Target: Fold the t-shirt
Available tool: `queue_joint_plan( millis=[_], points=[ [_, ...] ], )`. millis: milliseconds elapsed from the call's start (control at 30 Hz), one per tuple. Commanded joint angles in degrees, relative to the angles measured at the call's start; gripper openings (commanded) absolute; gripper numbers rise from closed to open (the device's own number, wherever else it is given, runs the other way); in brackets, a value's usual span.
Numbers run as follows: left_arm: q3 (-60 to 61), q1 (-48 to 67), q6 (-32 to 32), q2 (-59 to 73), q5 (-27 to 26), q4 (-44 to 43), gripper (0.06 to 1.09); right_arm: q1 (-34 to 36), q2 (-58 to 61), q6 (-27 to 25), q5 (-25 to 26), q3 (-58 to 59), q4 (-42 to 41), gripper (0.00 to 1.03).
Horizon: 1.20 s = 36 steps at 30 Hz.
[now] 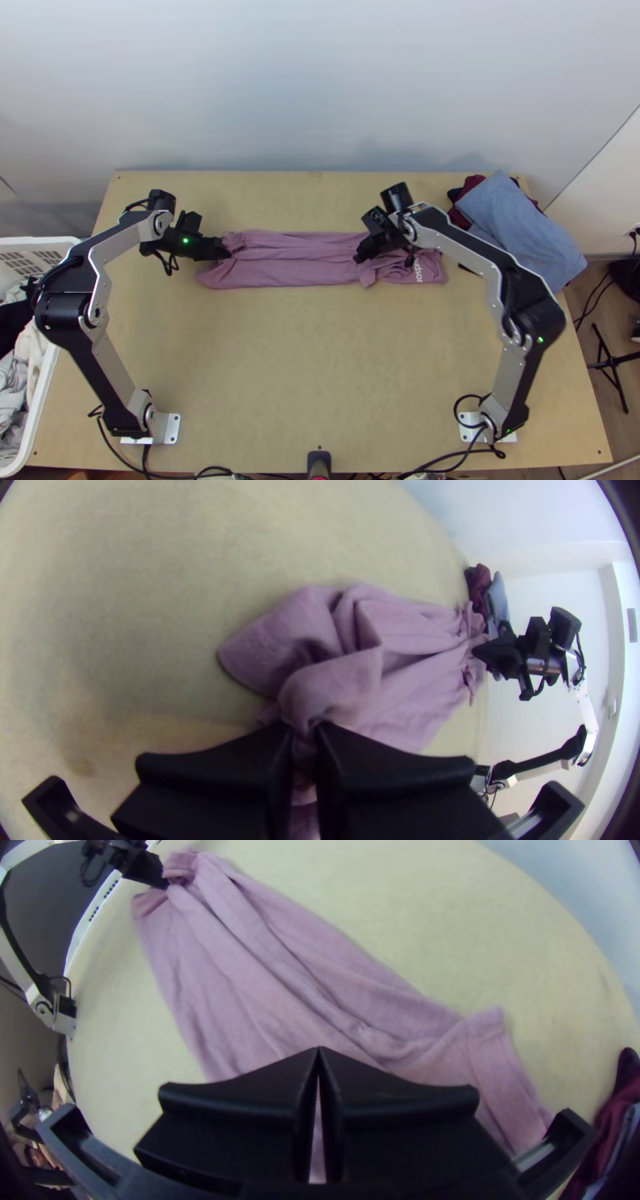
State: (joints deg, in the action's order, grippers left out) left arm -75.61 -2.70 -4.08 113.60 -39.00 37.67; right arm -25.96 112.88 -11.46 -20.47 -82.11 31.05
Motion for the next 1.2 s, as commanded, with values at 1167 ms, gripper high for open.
queue_joint_plan(
  millis=[1167],
  points=[
    [-9.29,-14.0,-9.9,-13.14,-8.46,28.34,0.2,7.76,-15.23,0.39,-3.61,6.7,11.49,0.03]
  ],
)
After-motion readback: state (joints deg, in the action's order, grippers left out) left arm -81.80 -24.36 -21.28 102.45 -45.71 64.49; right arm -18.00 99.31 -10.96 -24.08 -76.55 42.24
